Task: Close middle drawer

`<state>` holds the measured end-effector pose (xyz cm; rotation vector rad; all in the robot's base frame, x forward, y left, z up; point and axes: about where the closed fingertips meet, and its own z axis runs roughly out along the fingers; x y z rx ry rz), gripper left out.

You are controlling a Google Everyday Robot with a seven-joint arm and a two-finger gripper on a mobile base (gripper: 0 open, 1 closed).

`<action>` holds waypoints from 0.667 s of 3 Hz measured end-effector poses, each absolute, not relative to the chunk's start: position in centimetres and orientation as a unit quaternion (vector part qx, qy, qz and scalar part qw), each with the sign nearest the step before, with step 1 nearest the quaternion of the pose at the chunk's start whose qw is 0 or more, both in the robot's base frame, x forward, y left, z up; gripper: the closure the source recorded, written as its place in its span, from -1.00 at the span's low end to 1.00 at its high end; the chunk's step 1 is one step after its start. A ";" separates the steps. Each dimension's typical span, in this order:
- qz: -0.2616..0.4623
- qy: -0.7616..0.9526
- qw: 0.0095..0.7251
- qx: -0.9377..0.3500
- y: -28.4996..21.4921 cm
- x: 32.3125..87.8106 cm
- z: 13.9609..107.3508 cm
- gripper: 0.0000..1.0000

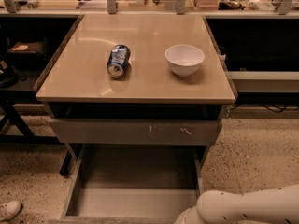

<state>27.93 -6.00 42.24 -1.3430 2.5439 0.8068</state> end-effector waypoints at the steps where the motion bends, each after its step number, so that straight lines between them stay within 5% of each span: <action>1: 0.269 0.849 0.077 -0.448 -6.0 27.9 42.2 -0.75; 2: 0.269 0.849 0.077 -0.448 -6.0 27.9 42.2 -1.00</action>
Offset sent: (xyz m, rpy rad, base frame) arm 0.0000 0.0000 0.0000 0.0000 0.0000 0.0000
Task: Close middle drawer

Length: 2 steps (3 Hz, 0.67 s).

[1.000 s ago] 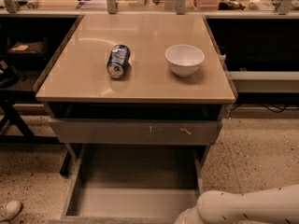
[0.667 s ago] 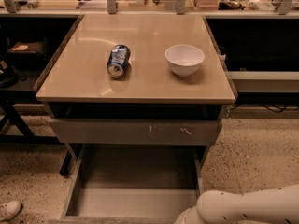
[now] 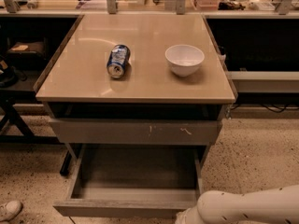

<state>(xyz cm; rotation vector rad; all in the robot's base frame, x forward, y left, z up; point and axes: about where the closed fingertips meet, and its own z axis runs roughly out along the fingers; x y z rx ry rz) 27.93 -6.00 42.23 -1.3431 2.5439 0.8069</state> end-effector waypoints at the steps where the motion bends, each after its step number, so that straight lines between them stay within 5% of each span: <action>1: 0.269 0.849 0.077 -0.448 -6.0 27.9 42.2 -1.00; 2: 0.269 0.849 0.077 -0.448 -6.0 27.9 42.2 -1.00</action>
Offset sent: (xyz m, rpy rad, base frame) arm 0.0000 0.0000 0.0000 0.0000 0.0000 0.0000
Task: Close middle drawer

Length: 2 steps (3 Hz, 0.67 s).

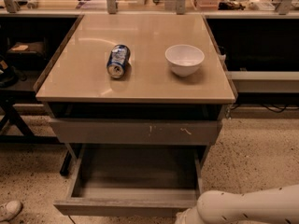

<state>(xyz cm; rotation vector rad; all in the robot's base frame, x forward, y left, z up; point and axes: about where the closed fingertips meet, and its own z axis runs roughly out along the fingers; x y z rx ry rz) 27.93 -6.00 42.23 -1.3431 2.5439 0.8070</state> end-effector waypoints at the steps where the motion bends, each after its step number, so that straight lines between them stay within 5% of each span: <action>1: 0.269 0.849 0.077 -0.448 -6.0 27.9 42.2 -0.71; 2: 0.269 0.849 0.077 -0.448 -6.0 27.9 42.2 -0.24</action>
Offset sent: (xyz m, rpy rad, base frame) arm 0.0000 0.0000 0.0000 0.0000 0.0001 0.0001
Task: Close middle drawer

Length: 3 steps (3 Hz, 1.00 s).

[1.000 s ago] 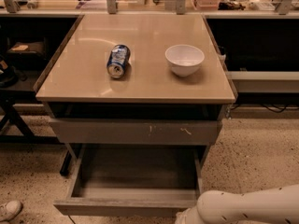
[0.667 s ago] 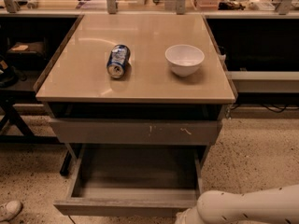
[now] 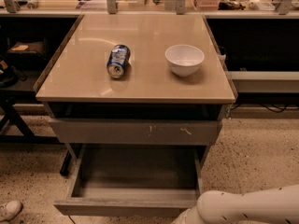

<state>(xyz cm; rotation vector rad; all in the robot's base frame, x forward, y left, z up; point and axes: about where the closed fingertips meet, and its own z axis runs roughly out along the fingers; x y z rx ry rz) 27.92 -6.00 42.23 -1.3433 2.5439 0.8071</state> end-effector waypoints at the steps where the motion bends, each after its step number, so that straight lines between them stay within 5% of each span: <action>1: 0.269 0.849 0.077 -0.448 -6.0 28.1 42.2 0.23; 3: 0.259 0.831 0.146 -0.470 -5.0 31.4 42.2 1.00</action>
Offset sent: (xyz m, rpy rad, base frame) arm 0.0381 0.0055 -0.0048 0.0922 -0.1519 -0.0175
